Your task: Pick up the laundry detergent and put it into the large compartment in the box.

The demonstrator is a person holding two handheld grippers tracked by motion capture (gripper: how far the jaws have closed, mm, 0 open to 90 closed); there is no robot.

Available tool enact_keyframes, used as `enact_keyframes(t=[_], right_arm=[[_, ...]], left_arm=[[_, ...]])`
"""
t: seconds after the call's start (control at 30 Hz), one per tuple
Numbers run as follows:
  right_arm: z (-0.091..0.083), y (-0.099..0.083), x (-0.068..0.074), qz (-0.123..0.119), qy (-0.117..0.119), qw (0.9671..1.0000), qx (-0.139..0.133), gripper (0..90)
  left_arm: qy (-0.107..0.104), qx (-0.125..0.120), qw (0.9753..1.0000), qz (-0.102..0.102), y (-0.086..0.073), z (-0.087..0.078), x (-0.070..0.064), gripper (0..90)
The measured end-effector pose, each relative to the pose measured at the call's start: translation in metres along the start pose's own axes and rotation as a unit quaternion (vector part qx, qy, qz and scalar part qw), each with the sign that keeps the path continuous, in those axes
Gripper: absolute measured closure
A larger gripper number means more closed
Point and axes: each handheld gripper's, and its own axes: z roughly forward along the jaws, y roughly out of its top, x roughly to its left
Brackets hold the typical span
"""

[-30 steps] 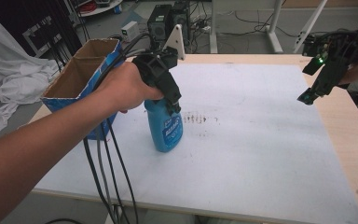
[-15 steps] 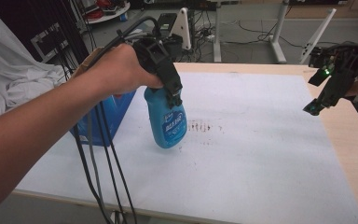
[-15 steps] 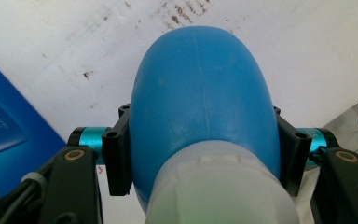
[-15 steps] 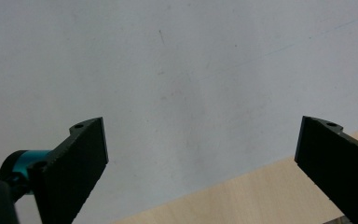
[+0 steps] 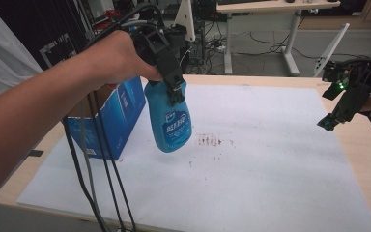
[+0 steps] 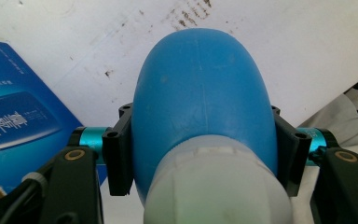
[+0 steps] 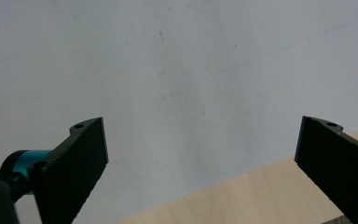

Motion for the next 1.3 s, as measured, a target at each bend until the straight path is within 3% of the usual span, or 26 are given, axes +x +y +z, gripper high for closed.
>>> enact_keyframes(t=[0.23, 0.8, 0.93, 1.3], right_arm=[[-0.001, -0.001, 0.000, 0.001, -0.001, 1.0000, 0.001, 1.6], [-0.002, -0.004, -0.002, 0.001, -0.001, 1.0000, -0.001, 1.6], [-0.002, -0.005, -0.001, 0.009, 0.000, 1.0000, 0.000, 1.6], [-0.001, -0.004, -0.003, 0.007, 0.002, 1.0000, 0.001, 1.6]], left_arm=[[0.004, 0.001, 0.9998, 0.019, 0.000, -0.023, 0.004, 37.4], [-0.004, -0.002, 0.9998, 0.021, -0.008, -0.070, 0.027, 37.6], [-0.006, -0.011, 0.9999, 0.011, -0.011, -0.079, 0.034, 37.6], [-0.011, -0.023, 0.9994, 0.023, -0.020, -0.102, 0.052, 37.6]])
